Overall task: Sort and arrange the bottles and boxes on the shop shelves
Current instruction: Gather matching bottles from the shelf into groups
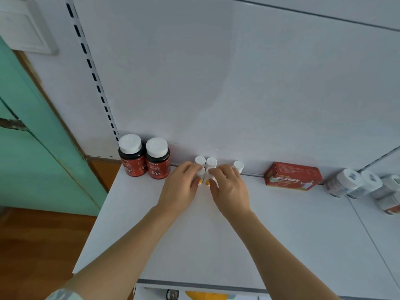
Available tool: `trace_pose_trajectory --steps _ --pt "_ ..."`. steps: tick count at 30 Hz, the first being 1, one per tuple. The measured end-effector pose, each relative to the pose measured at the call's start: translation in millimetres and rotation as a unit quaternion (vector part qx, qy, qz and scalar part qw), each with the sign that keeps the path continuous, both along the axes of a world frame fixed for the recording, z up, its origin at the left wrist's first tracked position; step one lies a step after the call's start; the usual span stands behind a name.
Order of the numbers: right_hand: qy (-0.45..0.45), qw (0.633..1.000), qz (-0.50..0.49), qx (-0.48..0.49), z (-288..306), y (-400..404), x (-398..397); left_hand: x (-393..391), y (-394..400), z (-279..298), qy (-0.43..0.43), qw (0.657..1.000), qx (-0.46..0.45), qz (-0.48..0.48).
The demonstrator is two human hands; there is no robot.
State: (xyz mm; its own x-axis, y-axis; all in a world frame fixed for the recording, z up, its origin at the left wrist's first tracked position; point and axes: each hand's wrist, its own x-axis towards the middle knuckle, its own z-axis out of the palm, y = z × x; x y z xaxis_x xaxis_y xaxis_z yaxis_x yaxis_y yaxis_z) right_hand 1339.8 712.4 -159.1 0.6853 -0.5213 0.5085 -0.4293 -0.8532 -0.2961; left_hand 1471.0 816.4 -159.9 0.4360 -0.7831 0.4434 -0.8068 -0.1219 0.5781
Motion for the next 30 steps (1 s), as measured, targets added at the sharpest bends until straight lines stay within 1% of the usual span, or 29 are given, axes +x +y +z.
trace_pose_trajectory --steps 4,8,12,16,19,23,30 --pt "0.025 1.0 -0.01 0.003 3 2 -2 0 1 2 -0.009 1.0 0.004 0.007" --pt "0.031 0.999 -0.023 -0.017 15 2 -15 -7 5 14 -0.052 0.998 -0.005 0.028" --pt "0.05 0.995 -0.072 -0.052 24 -2 -38 -17 1 24 -0.109 0.993 -0.031 0.021" --pt "0.081 0.989 -0.118 -0.045 34 -5 -75 -46 -11 37 -0.138 0.99 -0.016 0.018" --pt "0.083 0.985 -0.145 -0.052 44 -10 -113 -83 -30 48 -0.158 0.987 -0.008 -0.009" --pt "0.082 0.977 -0.192 -0.046 58 -23 -180 -151 -62 63 -0.169 0.985 0.006 -0.04" --pt "0.095 0.951 -0.294 -0.026 80 -59 -345 -302 -123 86 -0.171 0.98 0.012 -0.097"
